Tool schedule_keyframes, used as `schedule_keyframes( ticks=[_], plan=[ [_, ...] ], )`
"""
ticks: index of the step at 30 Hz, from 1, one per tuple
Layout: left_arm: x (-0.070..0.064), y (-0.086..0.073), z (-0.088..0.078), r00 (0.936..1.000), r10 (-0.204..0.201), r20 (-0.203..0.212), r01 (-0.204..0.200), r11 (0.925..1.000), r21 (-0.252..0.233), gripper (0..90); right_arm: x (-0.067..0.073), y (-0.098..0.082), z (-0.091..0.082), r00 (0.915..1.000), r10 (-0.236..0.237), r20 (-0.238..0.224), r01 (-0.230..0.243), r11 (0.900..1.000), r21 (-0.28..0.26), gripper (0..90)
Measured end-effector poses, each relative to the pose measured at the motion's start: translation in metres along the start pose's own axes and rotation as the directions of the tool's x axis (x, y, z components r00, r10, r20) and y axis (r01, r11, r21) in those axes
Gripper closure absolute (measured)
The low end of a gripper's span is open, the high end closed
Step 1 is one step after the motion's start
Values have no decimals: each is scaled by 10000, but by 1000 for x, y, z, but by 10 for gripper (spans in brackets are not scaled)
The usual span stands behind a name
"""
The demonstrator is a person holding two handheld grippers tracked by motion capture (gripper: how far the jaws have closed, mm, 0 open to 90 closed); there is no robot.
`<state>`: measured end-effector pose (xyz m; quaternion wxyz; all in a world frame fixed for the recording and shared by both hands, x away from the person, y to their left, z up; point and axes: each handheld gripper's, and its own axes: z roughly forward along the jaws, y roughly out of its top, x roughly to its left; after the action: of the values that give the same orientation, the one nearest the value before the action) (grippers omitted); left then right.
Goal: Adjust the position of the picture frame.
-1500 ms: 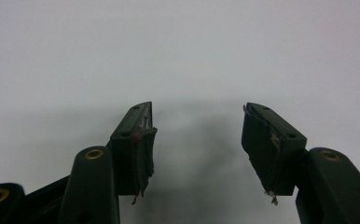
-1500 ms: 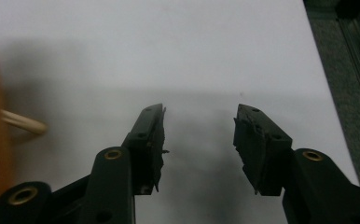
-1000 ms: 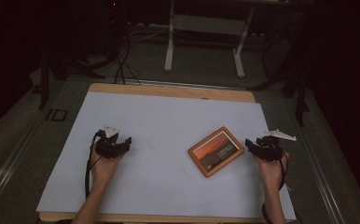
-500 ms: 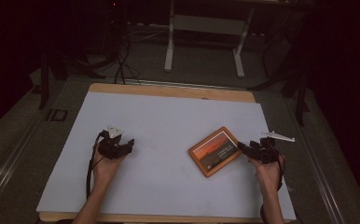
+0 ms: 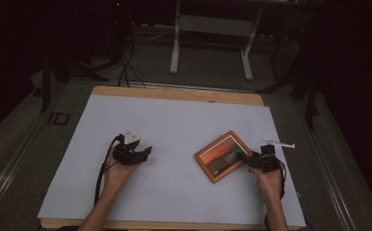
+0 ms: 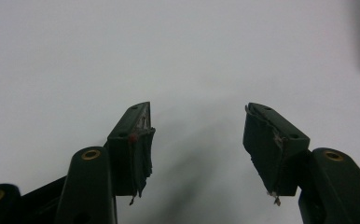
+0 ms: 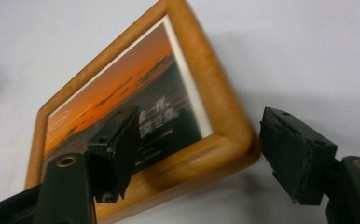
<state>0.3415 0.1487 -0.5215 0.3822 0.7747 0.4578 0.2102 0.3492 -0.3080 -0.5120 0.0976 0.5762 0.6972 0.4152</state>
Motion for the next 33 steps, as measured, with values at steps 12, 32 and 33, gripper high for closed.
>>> schedule_keyframes(
  ticks=[12, 32, 33],
  plan=[
    [-50, 29, 36, 9839, 791, 1602, -853, 9958, 321, 427, 2, -1, 6, 9992, 162, -356, -152, 9995, 267, 263],
    [-106, 62, 81, 9106, 1979, 3628, -2361, 9696, 637, 440, -11, -2, 8, 9864, 890, -1380, -870, 9960, 203, 339],
    [-107, 63, 81, 9074, 1987, 3703, -2386, 9689, 648, 440, -12, -2, 8, 9855, 911, -1431, -895, 9958, 174, 348]
  ],
)
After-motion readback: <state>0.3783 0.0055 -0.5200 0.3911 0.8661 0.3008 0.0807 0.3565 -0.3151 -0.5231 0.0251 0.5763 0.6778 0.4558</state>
